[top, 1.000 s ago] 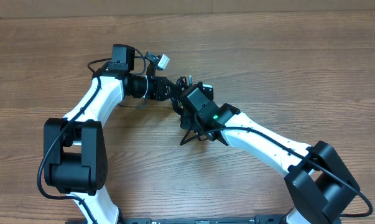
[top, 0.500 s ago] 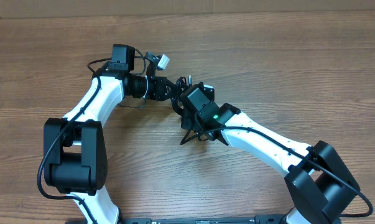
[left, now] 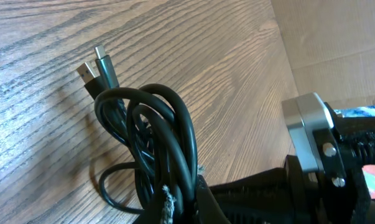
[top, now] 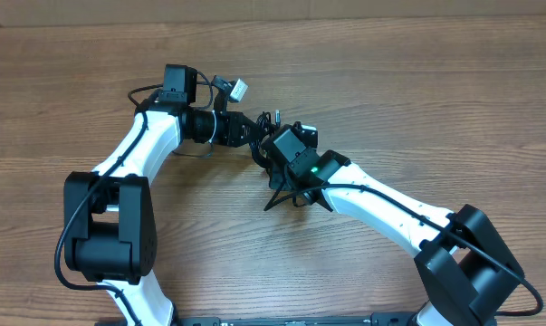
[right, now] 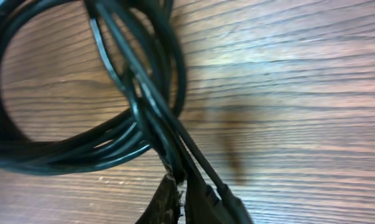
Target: Untangle cables
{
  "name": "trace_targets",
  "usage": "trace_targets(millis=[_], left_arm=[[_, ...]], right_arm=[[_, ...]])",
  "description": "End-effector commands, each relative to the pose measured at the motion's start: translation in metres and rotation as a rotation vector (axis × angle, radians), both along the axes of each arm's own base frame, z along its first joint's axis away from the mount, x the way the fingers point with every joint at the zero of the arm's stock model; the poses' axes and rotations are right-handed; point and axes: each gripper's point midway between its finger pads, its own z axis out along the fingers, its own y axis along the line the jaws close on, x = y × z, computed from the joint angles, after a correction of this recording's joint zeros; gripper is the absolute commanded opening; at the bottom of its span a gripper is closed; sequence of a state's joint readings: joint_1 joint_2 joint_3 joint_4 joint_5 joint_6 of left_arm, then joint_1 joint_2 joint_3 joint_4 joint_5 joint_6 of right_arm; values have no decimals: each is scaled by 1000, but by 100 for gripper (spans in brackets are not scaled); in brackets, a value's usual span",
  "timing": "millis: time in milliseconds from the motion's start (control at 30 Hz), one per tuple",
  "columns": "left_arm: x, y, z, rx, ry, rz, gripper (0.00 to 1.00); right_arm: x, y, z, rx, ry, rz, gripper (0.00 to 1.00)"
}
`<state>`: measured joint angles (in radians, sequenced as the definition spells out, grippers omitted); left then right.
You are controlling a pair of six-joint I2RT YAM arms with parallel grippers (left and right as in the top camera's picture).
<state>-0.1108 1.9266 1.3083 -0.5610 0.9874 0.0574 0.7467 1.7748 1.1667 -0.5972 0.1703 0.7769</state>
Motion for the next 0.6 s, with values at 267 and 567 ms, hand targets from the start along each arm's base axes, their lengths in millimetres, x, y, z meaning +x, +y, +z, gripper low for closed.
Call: trace_targets(millis=[267, 567], left_arm=[[4, -2, 22, -27, -45, -6, 4], [2, 2, 28, -74, -37, -10, 4]], right_arm=[[13, -15, -6, -93, -51, -43, 4], [17, -23, -14, -89, -23, -70, 4]])
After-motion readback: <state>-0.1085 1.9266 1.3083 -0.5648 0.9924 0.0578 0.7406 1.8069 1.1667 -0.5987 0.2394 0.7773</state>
